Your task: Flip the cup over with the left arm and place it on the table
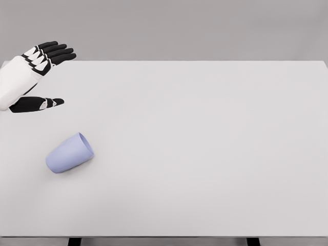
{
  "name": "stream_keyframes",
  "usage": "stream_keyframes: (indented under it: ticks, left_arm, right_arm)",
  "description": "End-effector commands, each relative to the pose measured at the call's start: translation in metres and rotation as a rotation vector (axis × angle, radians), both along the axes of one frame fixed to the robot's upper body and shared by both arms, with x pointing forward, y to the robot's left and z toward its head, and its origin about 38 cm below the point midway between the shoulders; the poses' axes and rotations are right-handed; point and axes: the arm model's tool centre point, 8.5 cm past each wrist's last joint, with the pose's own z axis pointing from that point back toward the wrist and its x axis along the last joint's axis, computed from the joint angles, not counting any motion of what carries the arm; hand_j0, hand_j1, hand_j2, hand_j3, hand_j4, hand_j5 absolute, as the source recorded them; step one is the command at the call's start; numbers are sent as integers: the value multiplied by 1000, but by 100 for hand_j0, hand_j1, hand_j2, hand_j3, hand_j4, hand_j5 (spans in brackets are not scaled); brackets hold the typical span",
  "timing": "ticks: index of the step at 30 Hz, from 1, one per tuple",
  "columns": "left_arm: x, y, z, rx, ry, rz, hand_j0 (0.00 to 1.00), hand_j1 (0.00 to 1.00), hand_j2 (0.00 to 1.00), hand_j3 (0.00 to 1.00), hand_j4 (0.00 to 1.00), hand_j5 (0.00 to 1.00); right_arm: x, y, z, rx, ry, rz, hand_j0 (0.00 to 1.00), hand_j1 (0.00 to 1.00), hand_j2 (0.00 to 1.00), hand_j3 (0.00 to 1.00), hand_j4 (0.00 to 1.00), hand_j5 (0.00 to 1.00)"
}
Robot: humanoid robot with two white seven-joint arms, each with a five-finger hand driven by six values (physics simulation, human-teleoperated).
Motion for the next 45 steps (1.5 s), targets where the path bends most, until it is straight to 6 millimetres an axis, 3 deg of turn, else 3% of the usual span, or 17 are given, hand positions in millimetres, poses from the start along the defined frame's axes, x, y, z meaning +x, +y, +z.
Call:
stream_keyframes:
  ticks: [1, 13, 21, 27, 29, 32, 38, 41, 45]
  left_arm:
    - [0, 0, 1, -6, 1, -1, 100, 100, 100, 100, 100, 100]
    - [0, 1, 3, 0, -4, 0, 100, 100, 100, 100, 100, 100]
    - [-4, 3, -7, 5, 26, 2, 100, 100, 100, 100, 100, 100]
    - [6, -43, -24, 199, 145, -196, 100, 100, 100, 100, 100, 100]
    - [6, -37, -19, 224, 221, -220, 100, 100, 100, 100, 100, 100]
    - [0, -12, -9, 223, 401, -197, 100, 100, 100, 100, 100, 100]
    - [-11, 29, 23, 134, 465, -79, 100, 100, 100, 100, 100, 100]
    - [-16, 30, 6, 131, 525, -79, 100, 100, 100, 100, 100, 100]
    - [-17, 10, -22, 132, 600, -140, 100, 100, 100, 100, 100, 100]
  right_arm:
    - [-1, 0, 0, 1, 4, 1, 100, 100, 100, 100, 100, 100]
    - [-6, 0, 0, 1, 15, 0, 100, 100, 100, 100, 100, 100]
    - [-6, 0, 0, 1, 15, 0, 100, 100, 100, 100, 100, 100]
    - [-6, 0, 0, 1, 15, 0, 100, 100, 100, 100, 100, 100]
    - [-6, 0, 0, 1, 15, 0, 100, 100, 100, 100, 100, 100]
    - [-7, 0, 0, 1, 17, 0, 100, 100, 100, 100, 100, 100]
    - [-6, 0, 0, 1, 15, 0, 100, 100, 100, 100, 100, 100]
    - [-6, 0, 0, 1, 15, 0, 100, 100, 100, 100, 100, 100]
    - [-6, 0, 0, 1, 15, 0, 100, 100, 100, 100, 100, 100]
